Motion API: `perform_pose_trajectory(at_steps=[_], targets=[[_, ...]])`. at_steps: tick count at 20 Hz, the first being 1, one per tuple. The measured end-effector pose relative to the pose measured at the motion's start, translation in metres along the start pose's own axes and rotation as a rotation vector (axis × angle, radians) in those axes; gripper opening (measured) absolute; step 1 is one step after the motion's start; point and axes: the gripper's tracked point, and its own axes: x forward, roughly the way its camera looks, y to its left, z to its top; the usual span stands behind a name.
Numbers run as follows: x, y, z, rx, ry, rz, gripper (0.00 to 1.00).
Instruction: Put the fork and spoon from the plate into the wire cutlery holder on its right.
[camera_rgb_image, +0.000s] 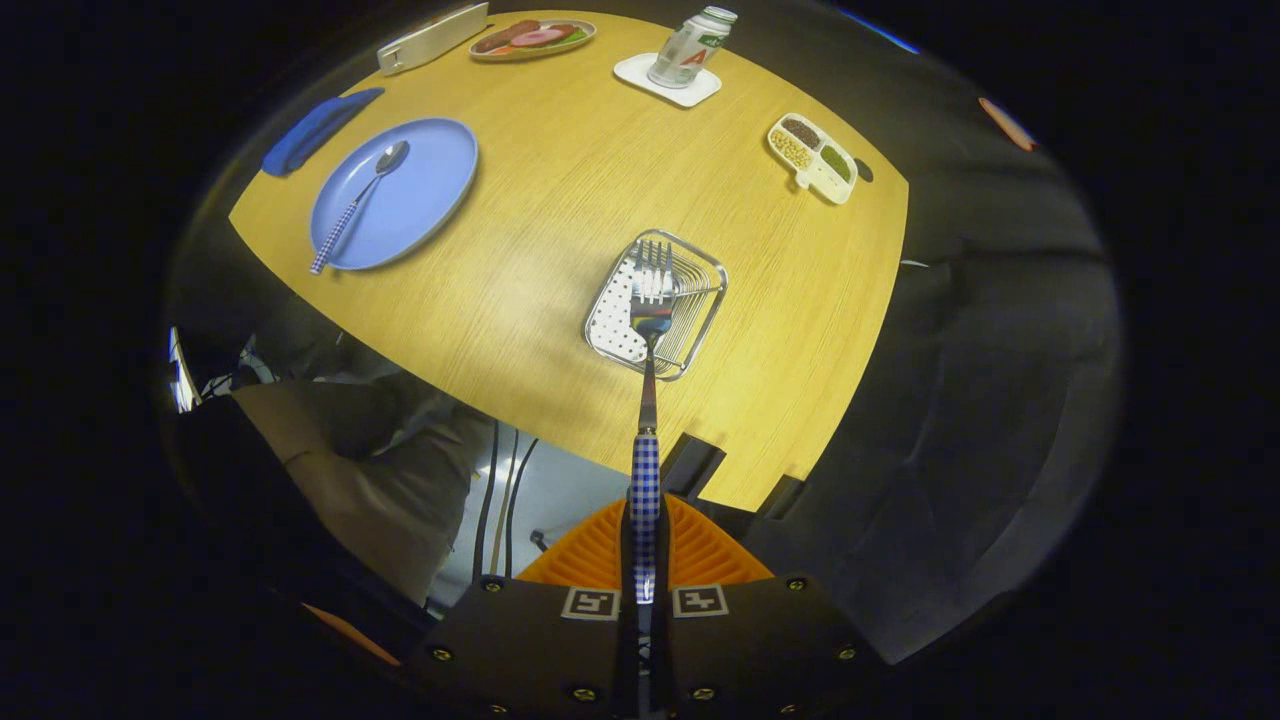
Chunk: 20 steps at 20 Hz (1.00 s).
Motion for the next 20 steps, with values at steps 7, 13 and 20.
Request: perform_pose_trajectory(at_steps=[7,13,20], targets=[[0.02,-0.012,0.012,-0.088,0.116,-0.022,0.05],[0.039,-0.016,0.017,-0.159,0.241,-0.003,0.05],[0.056,-0.023,0.025,-0.167,0.31,0.004,0.05]])
